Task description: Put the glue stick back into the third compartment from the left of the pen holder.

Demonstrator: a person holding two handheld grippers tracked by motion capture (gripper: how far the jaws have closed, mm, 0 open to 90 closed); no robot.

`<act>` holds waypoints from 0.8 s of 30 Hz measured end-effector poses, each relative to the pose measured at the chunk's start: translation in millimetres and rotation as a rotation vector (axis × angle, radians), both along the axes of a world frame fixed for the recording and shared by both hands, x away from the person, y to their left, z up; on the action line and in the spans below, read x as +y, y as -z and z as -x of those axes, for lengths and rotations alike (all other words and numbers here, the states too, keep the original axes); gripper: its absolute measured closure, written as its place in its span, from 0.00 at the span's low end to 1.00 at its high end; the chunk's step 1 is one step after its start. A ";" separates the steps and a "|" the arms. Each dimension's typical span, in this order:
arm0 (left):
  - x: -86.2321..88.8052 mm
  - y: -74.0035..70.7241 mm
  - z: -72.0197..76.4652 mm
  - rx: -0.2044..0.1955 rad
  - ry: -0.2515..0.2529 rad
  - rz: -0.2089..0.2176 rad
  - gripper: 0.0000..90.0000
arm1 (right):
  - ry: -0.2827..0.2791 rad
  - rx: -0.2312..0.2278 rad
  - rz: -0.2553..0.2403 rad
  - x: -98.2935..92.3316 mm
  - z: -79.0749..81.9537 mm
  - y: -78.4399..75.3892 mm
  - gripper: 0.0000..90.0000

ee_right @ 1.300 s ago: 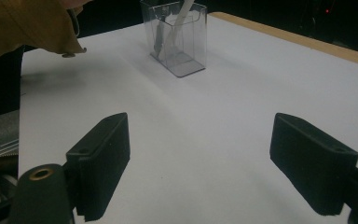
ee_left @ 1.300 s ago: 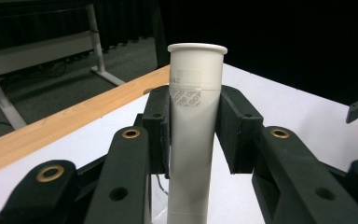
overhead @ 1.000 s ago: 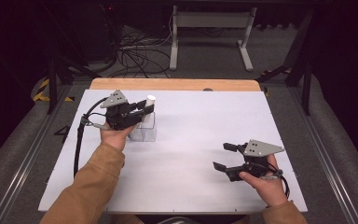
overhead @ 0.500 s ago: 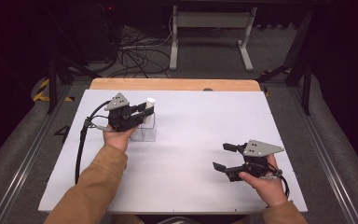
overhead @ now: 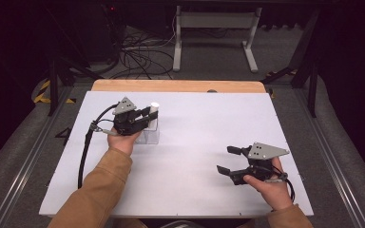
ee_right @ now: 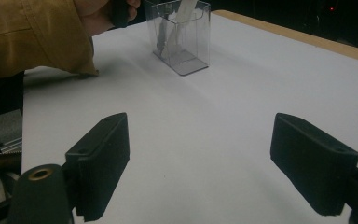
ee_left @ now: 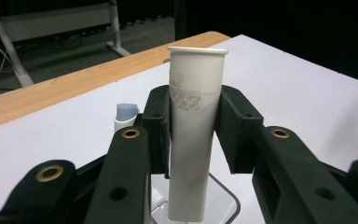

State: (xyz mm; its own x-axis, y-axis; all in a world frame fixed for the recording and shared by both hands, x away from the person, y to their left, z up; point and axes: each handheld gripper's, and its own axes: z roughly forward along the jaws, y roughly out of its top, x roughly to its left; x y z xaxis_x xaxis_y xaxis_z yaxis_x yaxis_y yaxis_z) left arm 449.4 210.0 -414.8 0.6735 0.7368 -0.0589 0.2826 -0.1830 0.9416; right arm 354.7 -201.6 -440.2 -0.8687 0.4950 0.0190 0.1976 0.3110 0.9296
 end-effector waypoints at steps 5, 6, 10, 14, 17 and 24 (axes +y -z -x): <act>-0.4 2.9 0.0 0.010 -0.016 -0.017 0.75 | -0.001 -0.002 -0.001 -0.1 0.2 -0.1 0.23; -0.1 3.3 0.2 0.011 -0.016 -0.020 0.75 | -0.001 -0.003 0.000 -0.1 0.2 -0.1 0.23; -0.8 5.5 0.7 0.016 -0.007 -0.011 0.75 | -0.002 0.000 0.002 0.2 0.1 0.2 0.23; -1.5 8.1 1.5 0.017 -0.009 -0.018 0.75 | -0.004 -0.002 0.002 0.4 0.2 0.2 0.23; -2.0 9.0 2.0 0.019 -0.011 -0.021 0.75 | -0.003 -0.002 0.003 0.4 0.1 0.3 0.23; -2.6 8.8 2.6 0.012 -0.008 -0.036 0.75 | -0.003 -0.002 0.003 0.4 0.1 0.5 0.23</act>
State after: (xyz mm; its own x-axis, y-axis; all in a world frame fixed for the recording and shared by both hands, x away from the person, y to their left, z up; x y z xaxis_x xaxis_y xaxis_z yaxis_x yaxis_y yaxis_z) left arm 446.8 207.5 -423.6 0.6667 0.7442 -0.0398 0.2952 -0.2148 0.9310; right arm 354.7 -201.1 -440.8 -0.8703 0.4923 0.0153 0.1944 0.3147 0.9291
